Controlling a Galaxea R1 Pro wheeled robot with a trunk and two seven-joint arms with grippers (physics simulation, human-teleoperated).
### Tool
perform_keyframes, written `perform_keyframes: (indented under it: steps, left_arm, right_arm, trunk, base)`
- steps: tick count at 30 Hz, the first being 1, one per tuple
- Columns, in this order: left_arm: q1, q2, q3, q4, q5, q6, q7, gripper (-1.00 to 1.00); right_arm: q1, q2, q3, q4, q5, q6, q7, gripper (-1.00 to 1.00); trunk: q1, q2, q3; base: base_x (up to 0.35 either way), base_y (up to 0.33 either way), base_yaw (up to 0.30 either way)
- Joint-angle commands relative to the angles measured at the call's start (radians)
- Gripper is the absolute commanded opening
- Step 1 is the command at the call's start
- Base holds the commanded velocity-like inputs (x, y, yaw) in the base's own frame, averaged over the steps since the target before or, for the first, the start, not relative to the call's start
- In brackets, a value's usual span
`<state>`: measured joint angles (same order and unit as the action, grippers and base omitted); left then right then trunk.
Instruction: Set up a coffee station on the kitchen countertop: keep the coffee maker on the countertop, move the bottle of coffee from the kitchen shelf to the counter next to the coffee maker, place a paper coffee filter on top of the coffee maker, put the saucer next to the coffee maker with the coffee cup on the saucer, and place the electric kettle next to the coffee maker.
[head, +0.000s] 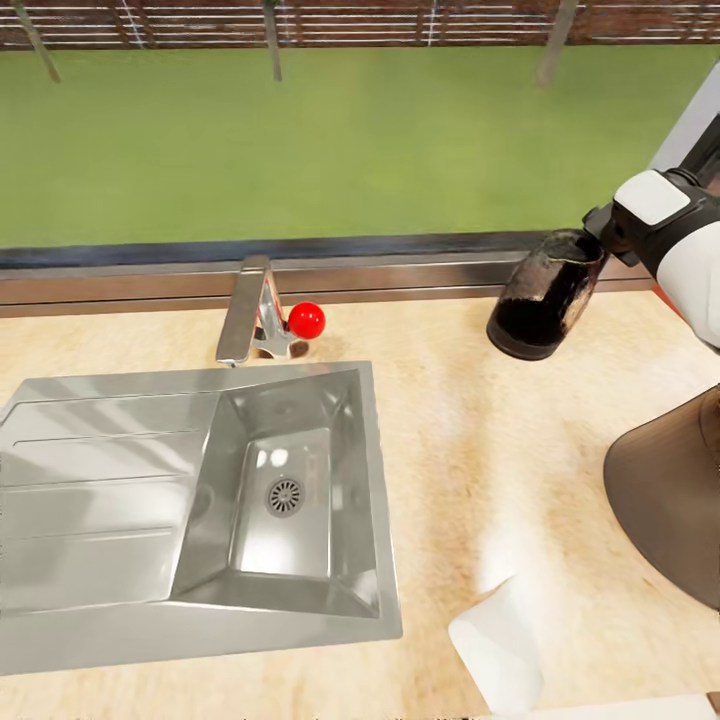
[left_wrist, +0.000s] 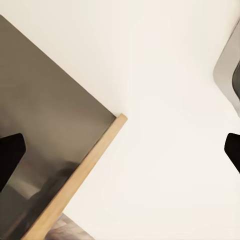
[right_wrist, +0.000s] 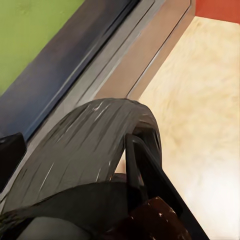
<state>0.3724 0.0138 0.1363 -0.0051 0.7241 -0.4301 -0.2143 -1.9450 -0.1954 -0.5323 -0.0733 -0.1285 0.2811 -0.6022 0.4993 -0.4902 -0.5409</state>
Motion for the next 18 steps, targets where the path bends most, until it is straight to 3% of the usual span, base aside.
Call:
perform_keyframes:
  steps: [1,13,18]
  left_arm:
    - [0.0,0.0,0.008,-0.001,0.002,0.0,-0.008,1.0]
    - [0.0,0.0,0.007,-0.001,0.001,0.001,-0.008,1.0]
    - [0.0,0.0,0.005,-0.001,0.001,0.001,-0.008,1.0]
  right_arm:
    - [0.0,0.0,0.003,0.107,-0.022,0.007,-0.004,-1.0]
    - [0.0,0.005,0.005,0.106,-0.021,0.013,-0.017,-1.0]
    - [0.0,0.005,0.005,0.106,-0.02,0.014,-0.019,-1.0]
  trunk:
    - [-0.003,0.006,0.002]
    - [-0.049,0.09,0.04]
    - [-0.049,0.09,0.04]
  base:
    - [0.0,0.0,0.0]
    - [0.0,0.0,0.0]
    - [0.0,0.0,0.0]
